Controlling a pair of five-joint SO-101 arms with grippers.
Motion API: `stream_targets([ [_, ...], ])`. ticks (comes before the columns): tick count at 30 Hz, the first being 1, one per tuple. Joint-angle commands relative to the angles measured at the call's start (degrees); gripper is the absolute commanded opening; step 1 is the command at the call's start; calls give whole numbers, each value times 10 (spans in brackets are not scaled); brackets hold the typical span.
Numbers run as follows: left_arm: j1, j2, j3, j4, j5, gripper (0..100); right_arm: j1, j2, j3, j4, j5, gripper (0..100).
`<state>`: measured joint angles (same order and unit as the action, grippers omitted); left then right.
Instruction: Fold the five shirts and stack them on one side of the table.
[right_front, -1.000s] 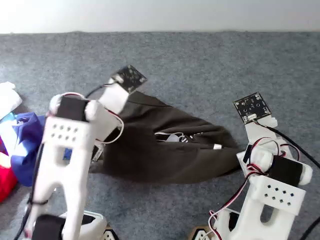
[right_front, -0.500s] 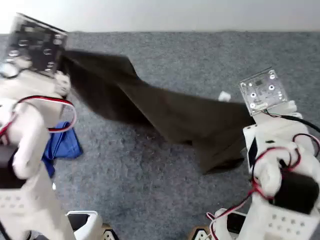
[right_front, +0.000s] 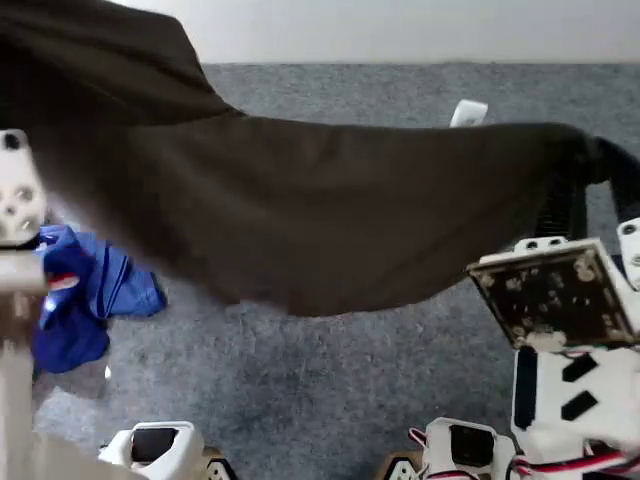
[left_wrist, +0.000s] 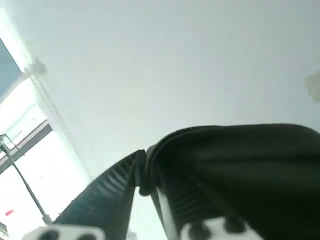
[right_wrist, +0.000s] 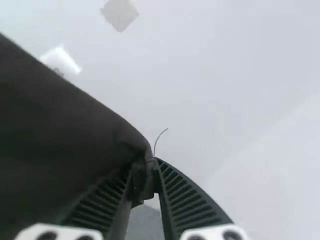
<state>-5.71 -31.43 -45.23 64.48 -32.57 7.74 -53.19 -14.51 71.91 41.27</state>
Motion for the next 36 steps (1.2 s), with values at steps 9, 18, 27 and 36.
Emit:
stream_targets([
  [9, -7, -7, -81, 0, -66, 13, 52, 4, -16, -29, 14, 9],
  [18, -7, -7, -187, 143, -66, 13, 53, -76, -16, 40, 17, 9],
  [27, -55, -7, -225, 184, -65, 13, 116, -125, -16, 11, 43, 9],
  [36, -55, 18, -133, 182, -65, 13, 120, -87, 60, -30, 66, 9],
])
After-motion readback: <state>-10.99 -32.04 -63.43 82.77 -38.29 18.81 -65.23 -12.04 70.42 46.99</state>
